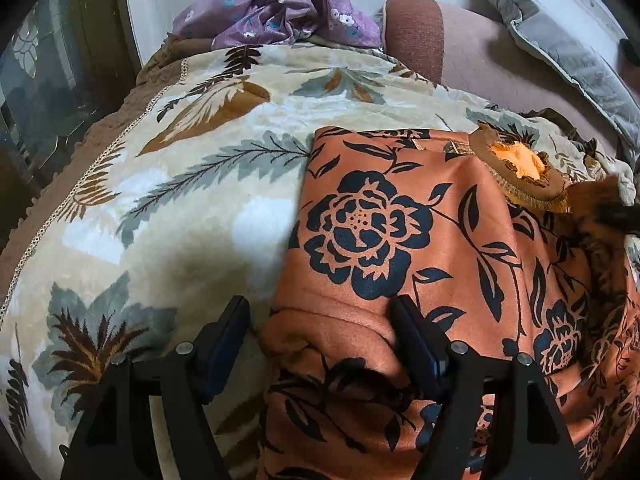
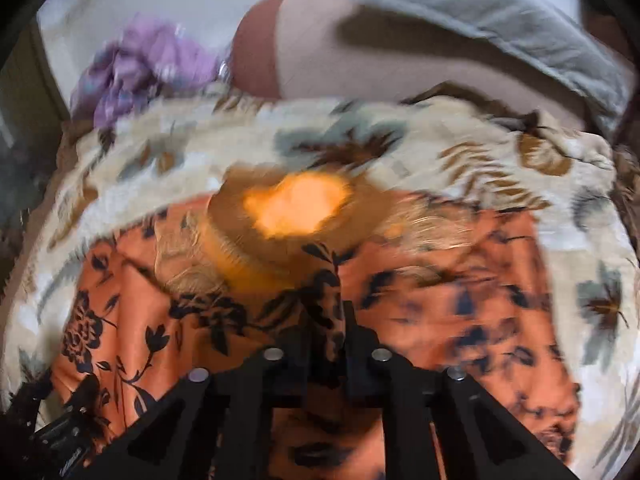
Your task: Fold small clothes
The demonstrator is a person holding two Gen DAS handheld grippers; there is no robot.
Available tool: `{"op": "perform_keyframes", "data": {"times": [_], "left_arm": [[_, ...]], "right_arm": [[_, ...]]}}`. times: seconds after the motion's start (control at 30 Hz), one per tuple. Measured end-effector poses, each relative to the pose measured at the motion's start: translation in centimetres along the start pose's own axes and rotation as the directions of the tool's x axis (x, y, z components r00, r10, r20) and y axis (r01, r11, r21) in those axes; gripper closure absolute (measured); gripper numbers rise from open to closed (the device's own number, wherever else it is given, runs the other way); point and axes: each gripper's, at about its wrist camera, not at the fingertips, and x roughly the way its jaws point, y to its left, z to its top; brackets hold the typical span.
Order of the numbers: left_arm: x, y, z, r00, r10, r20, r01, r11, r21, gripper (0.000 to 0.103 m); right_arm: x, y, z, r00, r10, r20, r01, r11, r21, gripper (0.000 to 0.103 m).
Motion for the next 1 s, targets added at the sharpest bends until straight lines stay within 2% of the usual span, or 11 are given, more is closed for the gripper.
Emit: {"op": "perform_keyframes", "data": {"times": [0.17, 0.33, 0.47, 0.53, 0.57, 0.6, 0.63, 0.77, 0.83, 0.87, 1.0], "left_arm": [[-0.3, -0.1, -0.1, 1.000, 0.012, 0.009, -0.012, 1.000, -0.021, 0.028], [-2.2, -1.8, -0.8, 0.994, 0.065, 0.086, -0.071, 0.995, 0.067, 0.028], [-3.2, -1.5, -0.8, 0.990, 0.065, 0.122, -0.072, 0.996, 0.059, 0.028], [-3.2, -1.2, -0.5, 0.989, 0.067, 0.130, -0.073, 0.996, 0.044, 0.028], [-3.1, -1.1, -0.4, 0.989, 0.069, 0.127, -0.075, 0.996, 0.039, 0.028], [-2.9, -1.1, -0.4, 0.990, 0.071, 0.125, -0.076, 0.996, 0.036, 0.028], [-2.7, -1.1, -0.3, 0.990, 0.073, 0.122, -0.077, 0.996, 0.034, 0.028], [-2.4, -1.9, -0.3, 0.990, 0.065, 0.125, -0.074, 0.995, 0.064, 0.028], [-2.1, -2.3, -0.3, 0.992, 0.055, 0.111, -0.065, 0.995, 0.080, 0.028], [-1.7, -2.6, -0.3, 0.994, 0.053, 0.092, -0.061, 0.994, 0.093, 0.028], [-0.7, -3.2, -0.5, 0.995, 0.072, 0.069, -0.080, 0.989, 0.121, 0.028]], "right_arm": [[-5.2, -8.4, -3.8, 0.994, 0.076, 0.073, -0.084, 0.988, 0.126, 0.095], [-3.3, -14.5, -9.8, 0.976, 0.201, -0.082, -0.158, 0.918, 0.364, 0.088], [-5.3, -16.5, -10.5, 0.980, 0.199, 0.024, -0.188, 0.873, 0.450, 0.084], [-6.4, -16.5, -9.2, 0.979, 0.188, 0.081, -0.205, 0.877, 0.434, 0.076], [-6.6, -16.3, -8.4, 0.977, 0.192, 0.094, -0.214, 0.881, 0.423, 0.059], [-6.7, -16.0, -7.6, 0.976, 0.193, 0.099, -0.216, 0.884, 0.415, 0.030], [-6.7, -15.5, -6.9, 0.974, 0.189, 0.125, -0.224, 0.886, 0.405, 0.027], [-4.4, -13.1, -4.2, 0.984, 0.140, 0.107, -0.168, 0.932, 0.320, 0.033], [-2.1, -12.1, -3.6, 0.994, 0.105, 0.040, -0.112, 0.949, 0.294, 0.062], [-0.9, -12.2, -3.6, 0.996, 0.093, -0.004, -0.088, 0.954, 0.287, 0.066], [2.6, -11.8, -4.1, 0.993, 0.054, -0.102, -0.026, 0.966, 0.256, 0.066]]}}
